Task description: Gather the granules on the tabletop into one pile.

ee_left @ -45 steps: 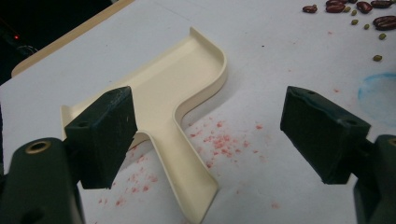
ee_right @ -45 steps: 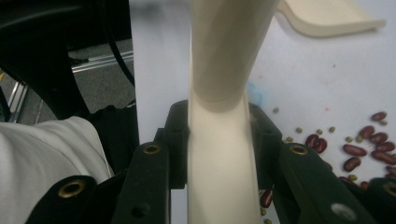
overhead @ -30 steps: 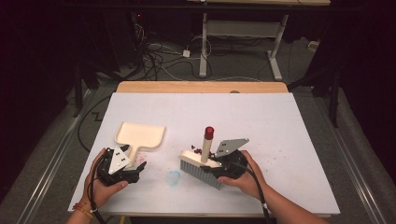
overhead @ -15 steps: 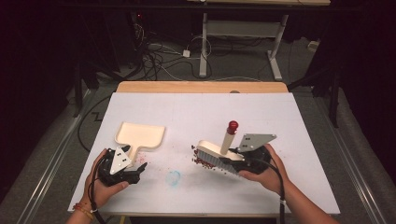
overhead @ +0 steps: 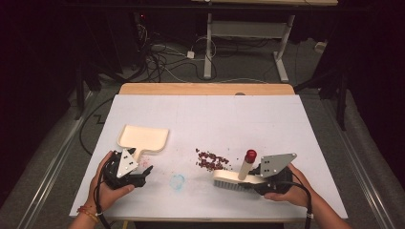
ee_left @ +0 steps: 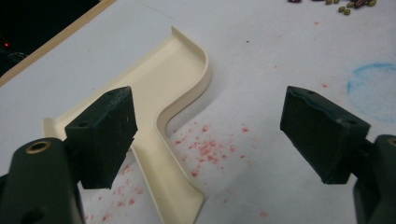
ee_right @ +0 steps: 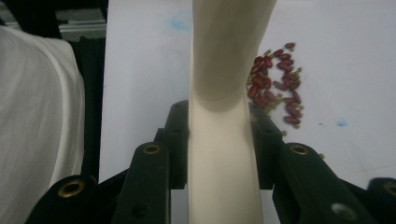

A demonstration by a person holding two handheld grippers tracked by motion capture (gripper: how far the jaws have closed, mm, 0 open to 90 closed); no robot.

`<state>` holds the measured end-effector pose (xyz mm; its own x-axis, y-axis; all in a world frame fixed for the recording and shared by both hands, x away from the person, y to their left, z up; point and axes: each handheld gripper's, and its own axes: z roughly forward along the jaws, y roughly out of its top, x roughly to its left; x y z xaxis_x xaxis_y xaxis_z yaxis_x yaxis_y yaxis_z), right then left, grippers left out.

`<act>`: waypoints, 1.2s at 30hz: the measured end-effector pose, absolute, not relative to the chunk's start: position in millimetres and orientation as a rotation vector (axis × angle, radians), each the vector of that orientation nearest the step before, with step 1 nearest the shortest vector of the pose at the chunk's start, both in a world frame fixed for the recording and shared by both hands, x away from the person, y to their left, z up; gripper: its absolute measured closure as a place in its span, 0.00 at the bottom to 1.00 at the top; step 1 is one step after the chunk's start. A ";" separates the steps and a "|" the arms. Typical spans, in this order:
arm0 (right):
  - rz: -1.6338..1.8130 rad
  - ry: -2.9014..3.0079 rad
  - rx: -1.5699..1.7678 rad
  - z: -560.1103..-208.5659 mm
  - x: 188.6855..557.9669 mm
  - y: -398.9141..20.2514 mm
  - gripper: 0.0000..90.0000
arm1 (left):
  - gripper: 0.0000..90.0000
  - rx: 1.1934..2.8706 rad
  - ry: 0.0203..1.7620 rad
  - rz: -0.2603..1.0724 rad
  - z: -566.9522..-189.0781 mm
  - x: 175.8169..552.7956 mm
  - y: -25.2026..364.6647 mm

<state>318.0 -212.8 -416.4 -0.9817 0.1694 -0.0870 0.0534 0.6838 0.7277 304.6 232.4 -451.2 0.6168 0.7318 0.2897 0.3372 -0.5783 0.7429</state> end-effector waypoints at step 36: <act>1.106 2.376 0.699 -397.3 349.0 -206.8 0.75 | 0.21 2.215 0.822 0.764 -455.4 302.9 227.7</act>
